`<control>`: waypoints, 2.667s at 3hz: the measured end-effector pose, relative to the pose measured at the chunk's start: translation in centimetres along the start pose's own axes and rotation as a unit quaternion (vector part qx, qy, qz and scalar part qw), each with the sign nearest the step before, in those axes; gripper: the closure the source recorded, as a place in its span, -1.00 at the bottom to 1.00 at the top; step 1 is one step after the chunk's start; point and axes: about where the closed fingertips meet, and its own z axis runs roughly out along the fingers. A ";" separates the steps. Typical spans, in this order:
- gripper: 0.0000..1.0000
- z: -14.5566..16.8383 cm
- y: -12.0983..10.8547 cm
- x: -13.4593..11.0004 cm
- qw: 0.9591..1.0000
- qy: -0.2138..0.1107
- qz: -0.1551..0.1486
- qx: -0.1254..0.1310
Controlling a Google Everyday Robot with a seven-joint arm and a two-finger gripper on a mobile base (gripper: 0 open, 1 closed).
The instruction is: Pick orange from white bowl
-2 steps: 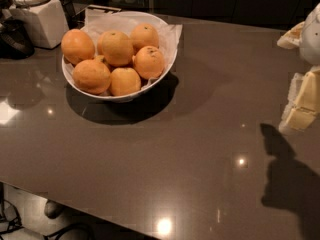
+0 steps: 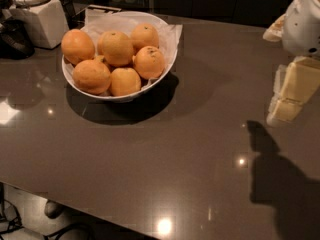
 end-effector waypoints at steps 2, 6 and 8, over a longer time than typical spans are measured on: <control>-1.00 1.4 -1.4 -5.4 0.997 0.042 -0.064 -0.015; -1.00 2.0 -5.5 -17.9 0.980 -0.034 -0.196 0.005; -1.00 2.2 -5.6 -18.2 0.980 -0.041 -0.197 0.009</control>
Offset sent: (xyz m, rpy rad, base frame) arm 0.0316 0.0748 -0.0085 -0.2104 0.1137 0.1779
